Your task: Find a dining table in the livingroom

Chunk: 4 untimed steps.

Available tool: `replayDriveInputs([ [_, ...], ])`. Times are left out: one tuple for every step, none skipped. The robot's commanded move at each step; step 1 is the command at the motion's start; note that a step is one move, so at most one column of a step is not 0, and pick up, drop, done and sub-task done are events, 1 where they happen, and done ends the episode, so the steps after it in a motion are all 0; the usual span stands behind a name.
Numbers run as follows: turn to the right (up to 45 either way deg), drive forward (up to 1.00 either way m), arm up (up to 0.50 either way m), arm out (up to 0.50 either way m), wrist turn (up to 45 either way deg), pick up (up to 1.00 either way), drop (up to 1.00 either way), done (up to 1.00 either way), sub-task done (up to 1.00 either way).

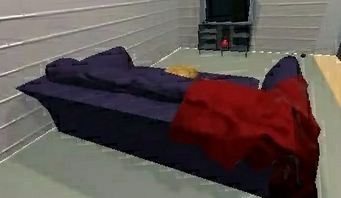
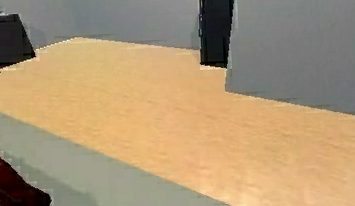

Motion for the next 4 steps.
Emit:
replayDriveInputs([
  [45.0, 0.00, 0.00, 0.00, 0.0, 0.00, 0.00, 0.00, 0.00],
  [45.0, 0.00, 0.00, 0.00, 0.0, 0.00, 0.00, 0.00, 0.00],
  [45.0, 0.00, 0.00, 0.00, 0.0, 0.00, 0.00, 0.00, 0.00],
  [39.0, 0.00, 0.00, 0.00, 0.0, 0.00, 0.00, 0.00, 0.00],
])
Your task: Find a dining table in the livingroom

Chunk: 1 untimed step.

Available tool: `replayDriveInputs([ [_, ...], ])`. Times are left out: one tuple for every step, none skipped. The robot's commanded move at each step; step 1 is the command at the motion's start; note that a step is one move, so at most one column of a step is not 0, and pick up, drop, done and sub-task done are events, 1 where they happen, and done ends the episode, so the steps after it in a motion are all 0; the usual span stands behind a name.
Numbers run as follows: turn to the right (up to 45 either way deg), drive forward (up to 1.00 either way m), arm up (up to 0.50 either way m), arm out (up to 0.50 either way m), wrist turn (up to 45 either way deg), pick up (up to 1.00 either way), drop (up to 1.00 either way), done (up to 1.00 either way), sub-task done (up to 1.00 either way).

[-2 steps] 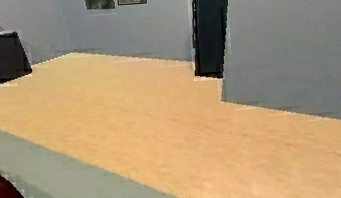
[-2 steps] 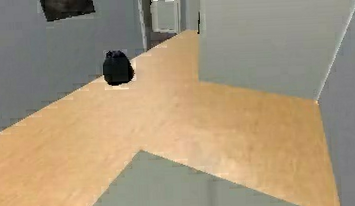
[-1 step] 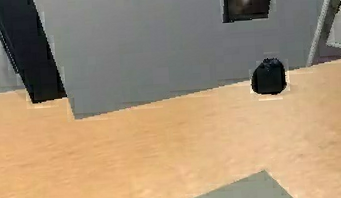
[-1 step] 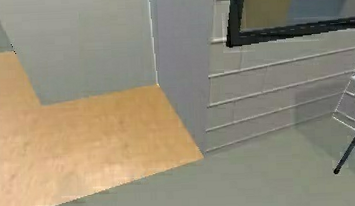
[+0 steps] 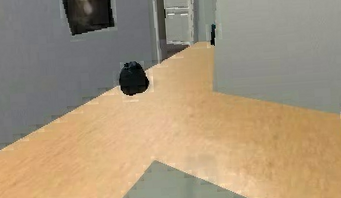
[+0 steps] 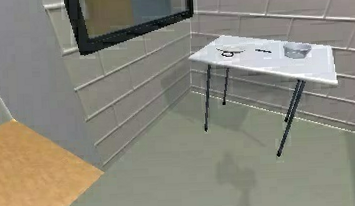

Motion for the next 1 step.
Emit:
replayDriveInputs([
  [0.0, 0.05, 0.00, 0.00, 0.0, 0.00, 0.00, 0.00, 0.00],
])
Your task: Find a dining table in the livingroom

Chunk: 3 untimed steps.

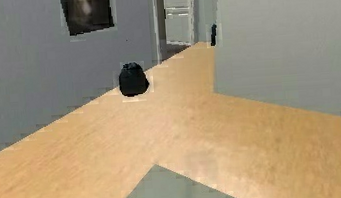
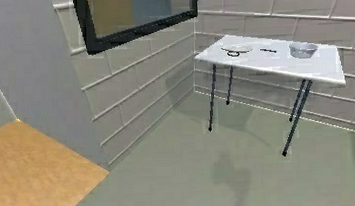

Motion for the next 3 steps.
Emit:
replayDriveInputs([
  [45.0, 0.00, 0.00, 0.00, 0.0, 0.00, 0.00, 0.00, 0.00],
  [45.0, 0.00, 0.00, 0.00, 0.0, 0.00, 0.00, 0.00, 0.00],
  [42.0, 0.00, 0.00, 0.00, 0.0, 0.00, 0.00, 0.00, 0.00],
])
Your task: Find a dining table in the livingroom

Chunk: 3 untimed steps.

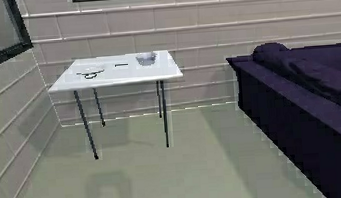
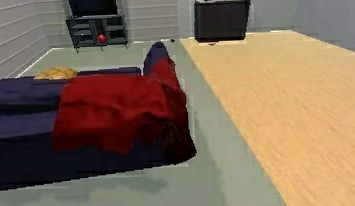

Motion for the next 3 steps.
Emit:
replayDriveInputs([
  [3.0, 0.00, 0.00, 0.00, 0.0, 0.00, 0.00, 0.00, 0.00],
  [33.0, 0.00, 0.00, 0.00, 0.0, 0.00, 0.00, 0.00, 0.00],
  [0.0, 0.30, 0.00, 0.00, 0.0, 0.00, 0.00, 0.00, 0.00],
])
